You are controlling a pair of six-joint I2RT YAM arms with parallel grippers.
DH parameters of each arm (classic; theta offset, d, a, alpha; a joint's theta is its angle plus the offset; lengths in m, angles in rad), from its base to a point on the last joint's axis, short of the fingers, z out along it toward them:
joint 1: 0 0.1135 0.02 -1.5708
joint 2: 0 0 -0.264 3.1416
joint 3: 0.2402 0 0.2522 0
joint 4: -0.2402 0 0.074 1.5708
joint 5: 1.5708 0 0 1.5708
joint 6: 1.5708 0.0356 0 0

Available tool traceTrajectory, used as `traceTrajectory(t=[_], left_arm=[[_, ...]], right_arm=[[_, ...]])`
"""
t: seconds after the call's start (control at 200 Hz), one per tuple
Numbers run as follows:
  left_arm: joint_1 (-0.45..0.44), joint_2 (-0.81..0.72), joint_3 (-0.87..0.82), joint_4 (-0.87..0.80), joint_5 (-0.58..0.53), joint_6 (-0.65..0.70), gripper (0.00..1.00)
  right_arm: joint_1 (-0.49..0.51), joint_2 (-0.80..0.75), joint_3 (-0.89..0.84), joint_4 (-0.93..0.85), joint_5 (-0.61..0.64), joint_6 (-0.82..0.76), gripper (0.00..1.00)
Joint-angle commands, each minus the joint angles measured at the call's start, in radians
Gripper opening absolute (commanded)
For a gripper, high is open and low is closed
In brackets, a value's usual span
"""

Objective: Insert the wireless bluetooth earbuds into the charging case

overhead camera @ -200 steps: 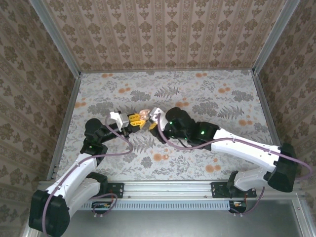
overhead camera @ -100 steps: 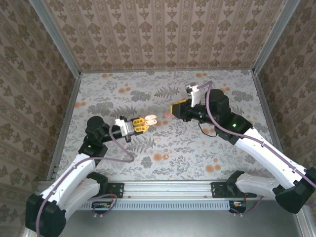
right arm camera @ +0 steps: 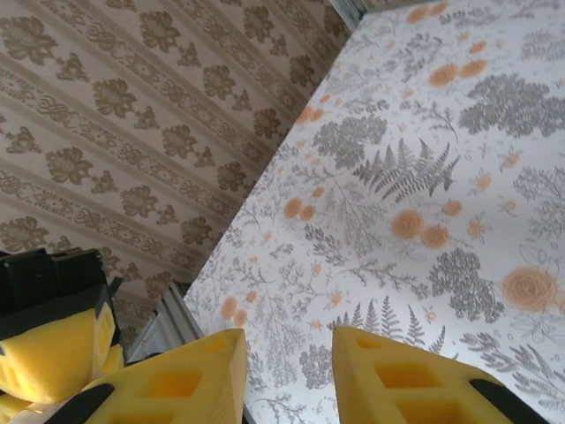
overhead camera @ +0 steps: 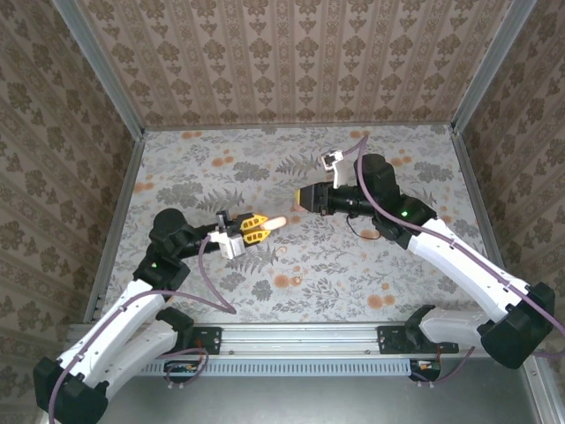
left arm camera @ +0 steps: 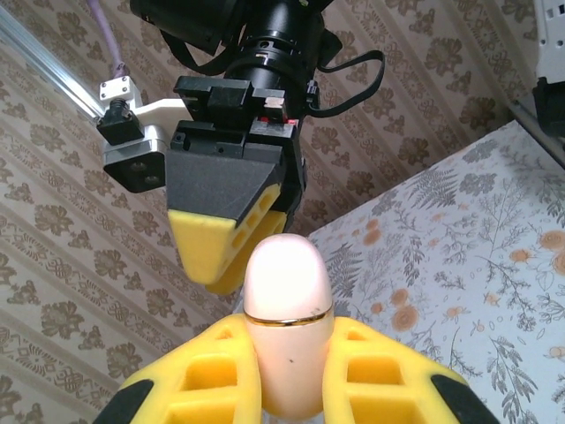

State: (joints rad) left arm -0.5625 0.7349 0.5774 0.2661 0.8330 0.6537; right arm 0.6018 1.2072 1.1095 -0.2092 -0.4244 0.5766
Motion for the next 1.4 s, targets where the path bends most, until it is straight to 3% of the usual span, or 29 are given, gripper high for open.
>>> traceTrajectory(t=[0.0,0.115,0.24,0.36,0.58,0.655,0.98,1.18,1.395], left_arm=[[-0.003,0.013,0.069,-0.083,-0.034,0.035,0.00],[0.012,0.044,0.072,-0.129,-0.037,-0.040,0.00],[0.055,0.053,-0.001,0.059,-0.034,-0.293,0.00],[0.087,0.075,0.005,0.076,0.003,-0.422,0.00],[0.101,0.104,0.030,0.053,0.064,-0.529,0.00],[0.146,0.112,0.030,0.068,0.074,-0.581,0.00],[0.227,0.142,0.001,0.171,0.138,-0.765,0.00],[0.231,0.160,-0.002,0.203,0.156,-0.801,0.00],[0.230,0.159,-0.005,0.206,0.176,-0.814,0.00]], right_arm=[[-0.002,0.018,0.042,-0.072,-0.034,0.011,0.30],[0.026,0.030,0.020,-0.057,-0.141,-0.001,0.30],[0.106,0.033,0.010,-0.100,-0.118,-0.075,0.41],[0.125,0.037,-0.008,-0.057,-0.095,-0.104,0.50],[0.124,0.133,0.087,-0.040,-0.125,-0.159,0.55],[0.127,0.141,0.096,-0.028,-0.137,-0.161,0.55],[0.144,-0.046,-0.057,0.098,0.014,-0.203,0.57],[0.185,0.055,0.044,0.020,-0.003,-0.264,0.59],[0.159,0.130,0.123,0.006,0.015,-0.270,0.60]])
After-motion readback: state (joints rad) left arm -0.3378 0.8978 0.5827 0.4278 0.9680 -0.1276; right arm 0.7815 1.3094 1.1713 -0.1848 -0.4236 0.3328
